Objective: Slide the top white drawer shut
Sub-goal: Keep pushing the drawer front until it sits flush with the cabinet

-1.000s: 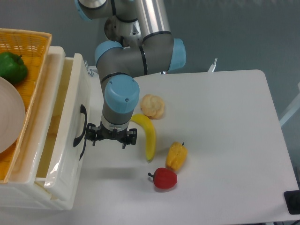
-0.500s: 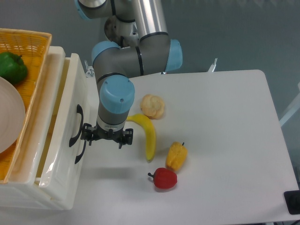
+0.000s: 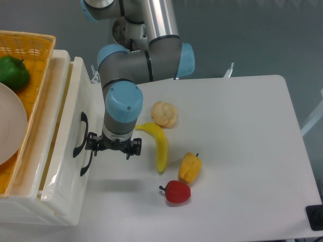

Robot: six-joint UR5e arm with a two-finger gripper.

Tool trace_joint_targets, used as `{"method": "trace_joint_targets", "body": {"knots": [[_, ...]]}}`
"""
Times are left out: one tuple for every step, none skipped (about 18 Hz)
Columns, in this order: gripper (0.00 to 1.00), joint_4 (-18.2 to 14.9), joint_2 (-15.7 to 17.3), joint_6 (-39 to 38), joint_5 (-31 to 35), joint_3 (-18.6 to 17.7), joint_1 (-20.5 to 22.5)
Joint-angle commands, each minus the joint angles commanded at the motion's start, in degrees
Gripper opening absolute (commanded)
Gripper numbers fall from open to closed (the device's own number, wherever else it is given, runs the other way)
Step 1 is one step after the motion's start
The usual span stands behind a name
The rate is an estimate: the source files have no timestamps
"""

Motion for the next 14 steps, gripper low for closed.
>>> {"method": "trace_joint_targets", "body": {"knots": [[1.00,0.00,0.00,0.00,0.00,-0.09,0.00],[1.00,0.00,0.00,0.00,0.00,0.00,0.00],[1.00,0.00,0.09,0.00,-0.09,0.00,0.00],[1.00,0.00,0.09,0.00,-0.09,0.00,0.00],[1.00,0.00,0.17,0.00,-0.26,-0.09,0.00],[1.00,0.09,0.18,0.00,-0.61,0.00,0.00],[1.00,0.00,0.18,-0.35,-0.88,0.00,0.00],[1.00,0.00,0.18,-0.53,-0.88,0.00,0.00],[1.00,0.09,0.18,-0.53,-0.88,0.00,-0.09],[1.00,0.09,0.18,-0.53,-0.97,0.00,0.00],[1.00,0.09,0.18,-0.53,-0.97,0.17,0.00],[1.00,0.09,0.18,-0.53,-0.97,0.18,0.00],[1.00,0.09,0.18,-0.53,-0.97,0.18,0.00],[1.00,0.09,0.18,-0.53,-0.97,0.18,-0.09]]}}
